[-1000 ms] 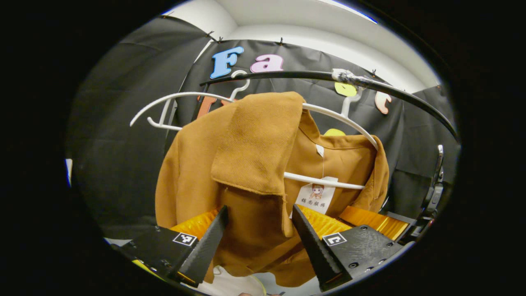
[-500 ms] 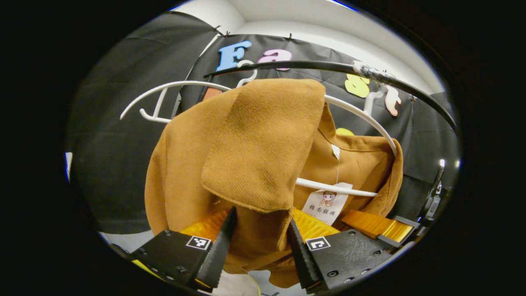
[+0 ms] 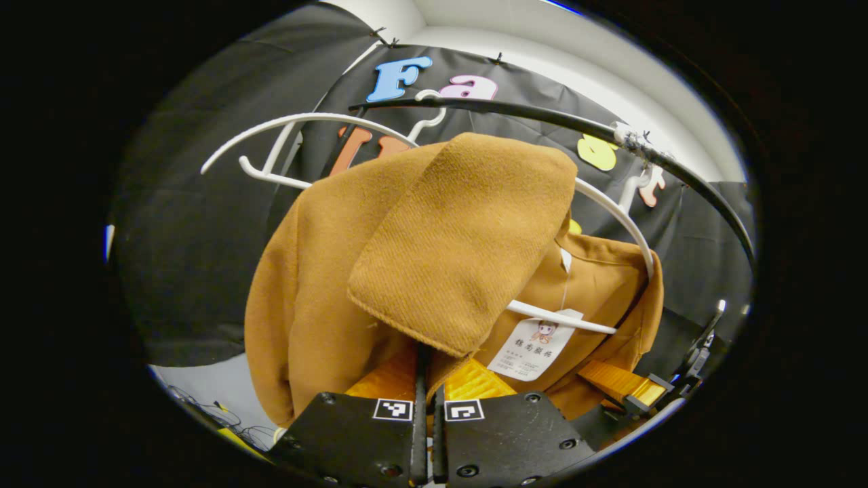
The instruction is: Grasp the clothes on the hanger with both hands and then place them into the laundry hamper below.
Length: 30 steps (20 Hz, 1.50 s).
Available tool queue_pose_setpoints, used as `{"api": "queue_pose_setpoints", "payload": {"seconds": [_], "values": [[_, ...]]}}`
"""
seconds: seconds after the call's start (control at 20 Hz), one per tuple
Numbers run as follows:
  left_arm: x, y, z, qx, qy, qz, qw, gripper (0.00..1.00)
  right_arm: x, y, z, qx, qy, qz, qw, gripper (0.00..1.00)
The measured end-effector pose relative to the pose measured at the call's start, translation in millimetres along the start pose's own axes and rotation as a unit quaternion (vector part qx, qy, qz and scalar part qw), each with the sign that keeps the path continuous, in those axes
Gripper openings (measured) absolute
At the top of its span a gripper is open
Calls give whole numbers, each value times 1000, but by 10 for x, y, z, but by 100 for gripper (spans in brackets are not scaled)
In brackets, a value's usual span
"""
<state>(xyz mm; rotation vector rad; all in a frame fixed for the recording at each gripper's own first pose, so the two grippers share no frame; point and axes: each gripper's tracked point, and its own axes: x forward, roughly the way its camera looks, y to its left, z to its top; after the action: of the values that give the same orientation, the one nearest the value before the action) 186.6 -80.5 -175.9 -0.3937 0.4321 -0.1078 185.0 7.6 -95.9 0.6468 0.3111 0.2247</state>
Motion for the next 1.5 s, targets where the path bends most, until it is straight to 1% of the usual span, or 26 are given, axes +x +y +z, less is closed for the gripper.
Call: {"api": "queue_pose_setpoints", "payload": {"seconds": [0.25,0.35,0.5,0.55,0.6,0.7,0.75,0.95,1.1,1.15,1.2,1.35,1.5], "values": [[-232,-33,95,-1,-19,-14,1000,4,-243,-16,94,16,1,33,999,13],[-353,-49,161,-10,-30,-23,999,4,-327,-20,187,40,-4,48,998,13],[-466,-11,339,-27,-43,-38,998,3,-434,-39,367,69,-19,60,996,14],[-496,-28,355,-33,-35,-51,998,0,-458,-46,378,74,-15,62,995,13],[-509,33,425,-38,-40,-47,997,3,-470,-41,393,76,-8,65,995,13],[-544,112,534,-46,-49,-43,997,3,-485,-67,472,83,-8,65,994,12],[-568,110,565,-50,-50,-47,996,3,-498,-62,519,89,-12,68,994,13],[-622,144,728,-65,-63,-54,994,3,-577,-30,716,143,-33,93,985,13],[-642,132,774,-77,-66,-61,993,3,-589,1,839,166,-42,110,979,13],[-670,129,821,-87,-69,-67,992,3,-588,3,890,176,-45,117,976,13],[-721,183,897,-91,-75,-66,991,3,-621,3,924,189,-48,123,973,13],[-716,249,1006,-89,-83,-62,991,3,-594,-54,1046,218,-55,131,966,12],[-753,315,1102,-88,-88,-64,990,3,-583,-116,1113,225,-63,126,964,13]]}}
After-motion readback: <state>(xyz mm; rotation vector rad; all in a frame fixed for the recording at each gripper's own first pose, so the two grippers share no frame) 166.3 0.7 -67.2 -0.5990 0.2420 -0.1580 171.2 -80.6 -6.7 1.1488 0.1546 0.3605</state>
